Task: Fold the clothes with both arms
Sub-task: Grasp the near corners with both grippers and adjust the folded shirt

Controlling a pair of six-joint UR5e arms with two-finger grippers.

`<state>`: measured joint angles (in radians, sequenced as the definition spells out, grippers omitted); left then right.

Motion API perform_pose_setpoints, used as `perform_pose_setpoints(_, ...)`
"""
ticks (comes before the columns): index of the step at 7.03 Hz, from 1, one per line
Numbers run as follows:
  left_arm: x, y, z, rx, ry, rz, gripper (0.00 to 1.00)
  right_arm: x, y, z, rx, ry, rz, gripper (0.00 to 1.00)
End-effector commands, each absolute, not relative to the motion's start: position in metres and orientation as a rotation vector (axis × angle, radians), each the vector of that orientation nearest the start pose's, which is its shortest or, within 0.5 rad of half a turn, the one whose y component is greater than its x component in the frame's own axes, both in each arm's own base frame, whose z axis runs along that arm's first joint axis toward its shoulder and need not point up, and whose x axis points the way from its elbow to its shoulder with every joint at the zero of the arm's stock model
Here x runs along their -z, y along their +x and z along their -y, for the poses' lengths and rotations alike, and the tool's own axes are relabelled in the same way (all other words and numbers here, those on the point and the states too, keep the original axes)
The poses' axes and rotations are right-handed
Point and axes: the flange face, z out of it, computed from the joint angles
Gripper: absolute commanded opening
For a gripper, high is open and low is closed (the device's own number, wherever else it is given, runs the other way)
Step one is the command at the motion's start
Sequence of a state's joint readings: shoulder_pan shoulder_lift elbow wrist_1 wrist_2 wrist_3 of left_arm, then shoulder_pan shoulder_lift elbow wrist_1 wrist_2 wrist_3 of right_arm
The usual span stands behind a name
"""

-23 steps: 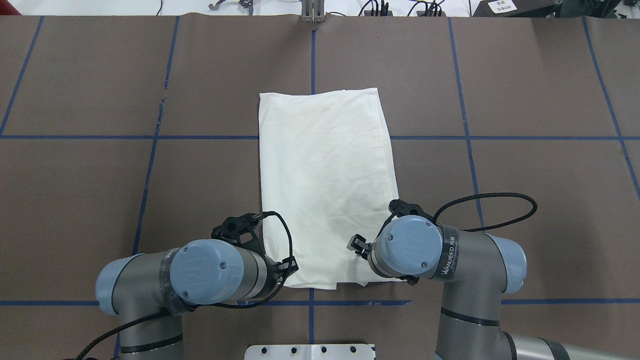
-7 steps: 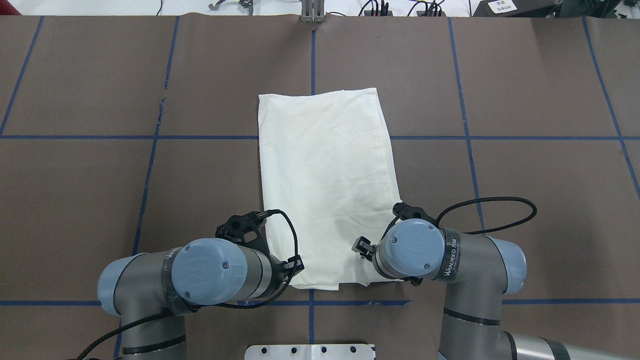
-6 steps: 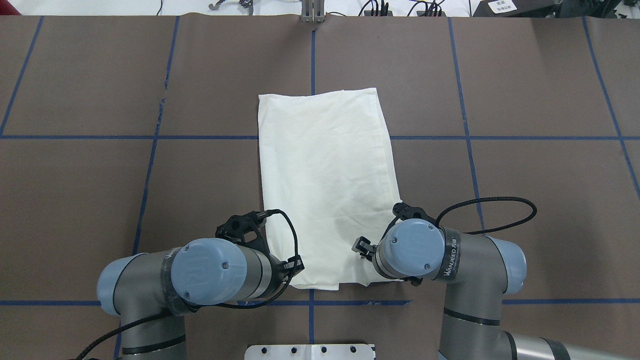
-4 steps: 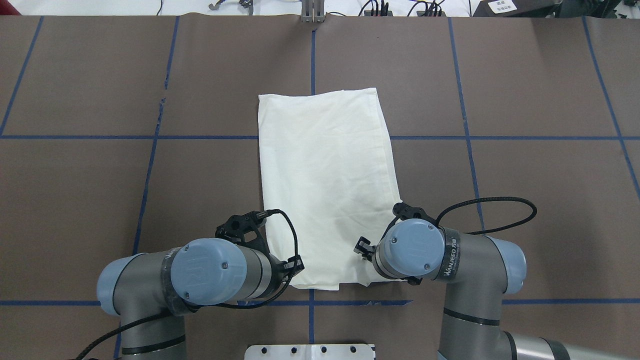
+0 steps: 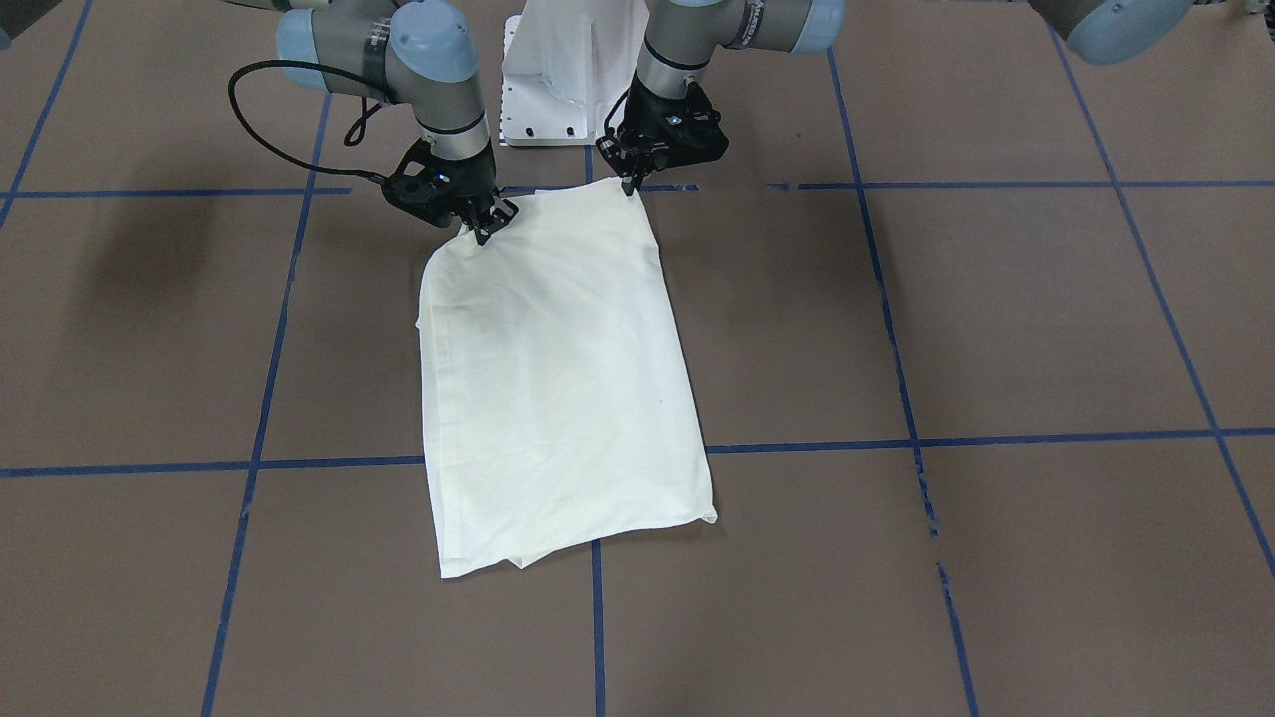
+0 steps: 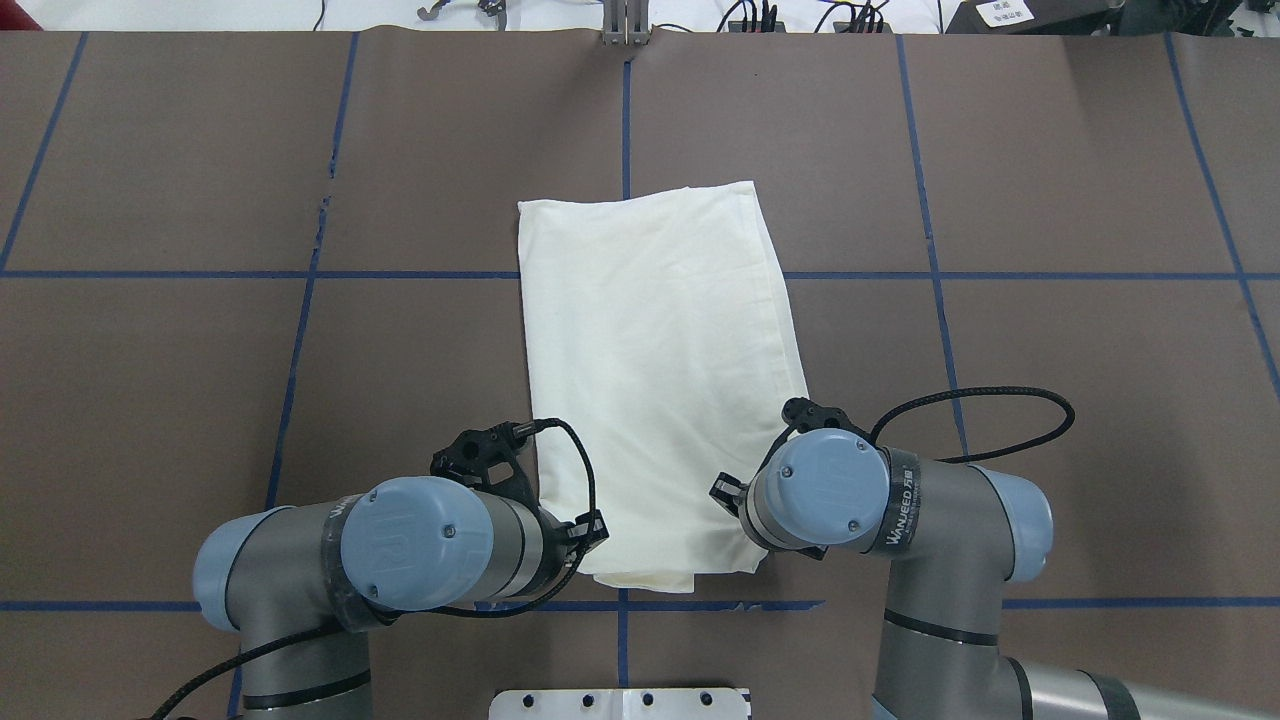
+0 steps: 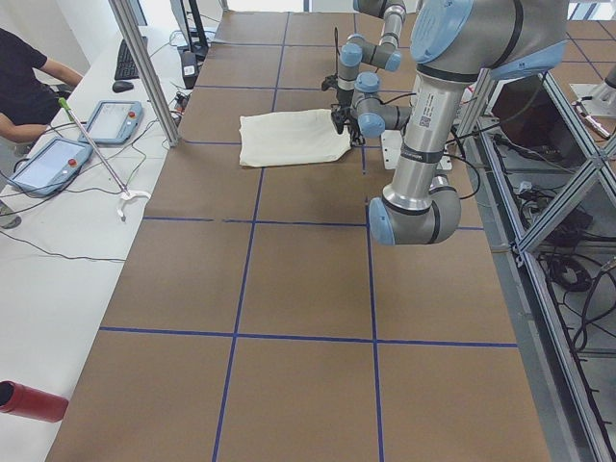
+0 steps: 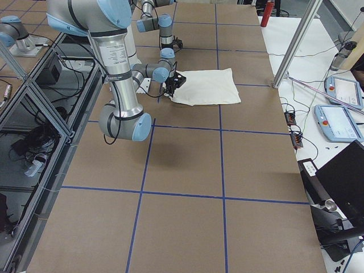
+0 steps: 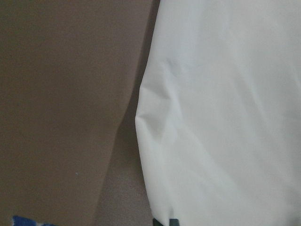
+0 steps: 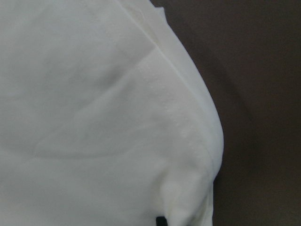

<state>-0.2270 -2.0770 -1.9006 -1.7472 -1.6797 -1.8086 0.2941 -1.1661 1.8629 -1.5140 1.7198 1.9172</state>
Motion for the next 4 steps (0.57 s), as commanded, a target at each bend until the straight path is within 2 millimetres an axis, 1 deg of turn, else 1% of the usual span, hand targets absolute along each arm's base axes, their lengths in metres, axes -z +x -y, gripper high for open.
perform_pose_setpoints(1, -0.211, 0.563, 0.256, 0.368, -0.107, -1.019, 0.0, -0.289, -0.538, 0.297, -0.562, -0.159, 0.793, 0.0)
perform_pose_setpoints(2, -0.209, 0.557, 0.254, 0.361, -0.104, -1.026, 0.0, -0.27, -0.526, 0.294, -0.569, -0.163, 0.838, 0.0)
perform_pose_setpoints(3, -0.202, 0.543, 0.252, 0.31, -0.073, -1.038, 0.0, -0.259, -0.518, 0.291, -0.562, -0.167, 0.866, 0.0)
perform_pose_setpoints(4, -0.189, 0.525, 0.247, 0.282, -0.059, -1.038, 0.0, -0.251, -0.506, 0.287, -0.556, -0.17, 0.89, 0.0)
